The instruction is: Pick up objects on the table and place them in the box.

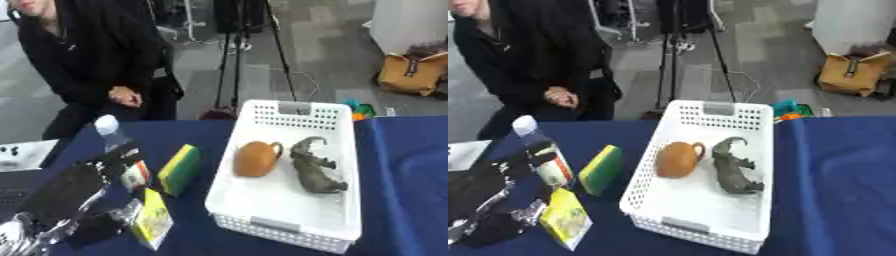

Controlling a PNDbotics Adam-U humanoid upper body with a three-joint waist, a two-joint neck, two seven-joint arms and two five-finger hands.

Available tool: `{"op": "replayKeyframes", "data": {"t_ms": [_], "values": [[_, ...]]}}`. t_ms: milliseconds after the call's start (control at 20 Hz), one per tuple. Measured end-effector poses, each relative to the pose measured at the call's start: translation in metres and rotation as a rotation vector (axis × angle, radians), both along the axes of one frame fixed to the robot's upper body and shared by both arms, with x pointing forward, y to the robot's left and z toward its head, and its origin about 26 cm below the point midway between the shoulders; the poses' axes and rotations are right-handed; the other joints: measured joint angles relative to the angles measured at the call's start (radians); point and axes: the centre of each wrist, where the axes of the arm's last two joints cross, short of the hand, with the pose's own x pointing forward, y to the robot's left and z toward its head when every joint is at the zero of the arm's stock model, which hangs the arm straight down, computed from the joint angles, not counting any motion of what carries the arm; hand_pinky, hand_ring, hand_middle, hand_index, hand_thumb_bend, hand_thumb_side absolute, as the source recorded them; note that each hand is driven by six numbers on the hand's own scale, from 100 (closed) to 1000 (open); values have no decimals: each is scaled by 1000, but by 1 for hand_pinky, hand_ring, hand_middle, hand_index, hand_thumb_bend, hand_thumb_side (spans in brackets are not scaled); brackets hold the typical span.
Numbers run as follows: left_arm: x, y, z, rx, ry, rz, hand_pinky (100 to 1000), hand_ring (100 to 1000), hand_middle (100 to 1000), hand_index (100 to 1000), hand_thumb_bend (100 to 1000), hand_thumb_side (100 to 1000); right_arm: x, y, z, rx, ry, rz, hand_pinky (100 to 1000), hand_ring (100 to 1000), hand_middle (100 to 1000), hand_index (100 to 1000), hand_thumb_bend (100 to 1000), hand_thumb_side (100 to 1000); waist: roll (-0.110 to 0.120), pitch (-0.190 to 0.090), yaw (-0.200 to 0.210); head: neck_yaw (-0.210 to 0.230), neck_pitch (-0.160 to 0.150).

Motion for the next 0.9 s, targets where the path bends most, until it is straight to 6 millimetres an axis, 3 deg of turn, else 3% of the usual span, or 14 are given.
{"op": "replayKeyframes", "data": {"t_ms": [450, 900], "values": [[1, -11, -5, 19, 28, 19, 719, 854, 1000, 1000, 100, 1000, 0, 1, 1, -1, -2, 7, 413, 389, 321, 467, 100, 951, -5, 5, -6, 6, -8], [2, -15, -9, -29, 84, 20, 716, 857, 1000, 1000, 100, 1000, 1, 1, 2, -2, -4, 12, 414, 389, 321, 468, 100, 955, -8, 9, -7, 6, -14]]}}
